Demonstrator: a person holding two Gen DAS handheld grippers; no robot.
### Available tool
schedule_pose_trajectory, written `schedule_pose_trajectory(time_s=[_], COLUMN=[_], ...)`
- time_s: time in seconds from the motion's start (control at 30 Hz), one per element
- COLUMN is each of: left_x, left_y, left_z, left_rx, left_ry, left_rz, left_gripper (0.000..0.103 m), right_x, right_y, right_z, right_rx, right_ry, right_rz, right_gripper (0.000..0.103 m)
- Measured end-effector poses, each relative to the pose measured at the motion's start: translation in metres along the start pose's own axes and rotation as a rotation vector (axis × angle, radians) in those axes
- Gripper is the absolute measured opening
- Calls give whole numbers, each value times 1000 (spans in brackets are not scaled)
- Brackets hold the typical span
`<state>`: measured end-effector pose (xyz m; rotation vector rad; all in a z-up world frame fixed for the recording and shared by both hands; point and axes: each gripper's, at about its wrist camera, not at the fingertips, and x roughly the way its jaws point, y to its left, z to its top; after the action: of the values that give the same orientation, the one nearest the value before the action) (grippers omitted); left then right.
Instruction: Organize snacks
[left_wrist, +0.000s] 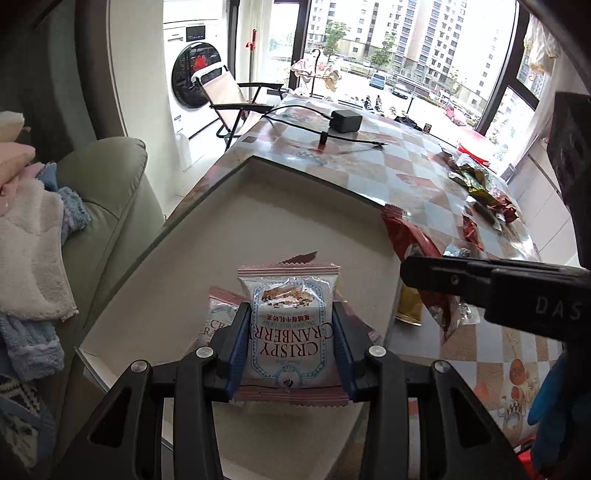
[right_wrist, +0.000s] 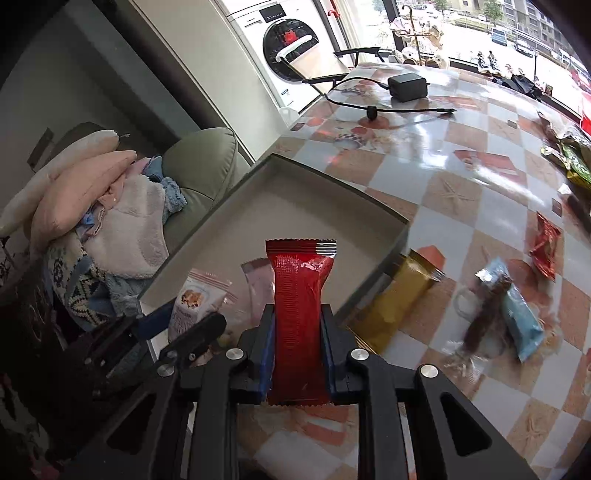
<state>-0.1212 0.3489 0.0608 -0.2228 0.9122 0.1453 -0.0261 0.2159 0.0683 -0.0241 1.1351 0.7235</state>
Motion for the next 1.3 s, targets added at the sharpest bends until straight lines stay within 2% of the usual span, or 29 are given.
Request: schedule_pose_trajectory(time_s=[0.23,0.37,0.47,0.5,0.57,0.6,0.8,0.9,1.0,1.03,1.13,1.3], left_x=[19,24,21,18,13,10,-2,7,23,27,42,64], left_y=[19,19,14,10,-1,-6,-67,-101,-129,-137,-152,-150], left_z=[-1,-1,0,1,2,3,3,-1,-8,-10,-15,0], left_rx=[-34,-29,-8,3,28,42,168,218,223,229,234,173], left_ry=[33,34,18,8,-13,-22,-44,-16,30,34,25,45], left_rz=[7,15,18,18,11,3,-97,-125,-148,-146,-53,-35], left_gripper=[45,48,51,53,57,60,70,75,76,76,76,76], right_x=[33,39,35,31,19,12,-18,-28,-37,-39,-44,-42], right_y=[17,9,-12,-21,-43,-53,-118,-151,-180,-188,-207,-227], right_z=[17,18,18,17,17,16,8,-1,-12,-15,-21,-21], right_rx=[-22,-11,28,44,78,92,219,291,363,381,409,425], right_ry=[37,52,50,42,7,-14,-46,-49,-54,-57,-56,-52], right_rz=[-5,-39,-63,-76,-117,-139,-227,-249,-257,-264,-284,-292], right_gripper=[23,24,27,32,78,80,80,80,80,80,80,80])
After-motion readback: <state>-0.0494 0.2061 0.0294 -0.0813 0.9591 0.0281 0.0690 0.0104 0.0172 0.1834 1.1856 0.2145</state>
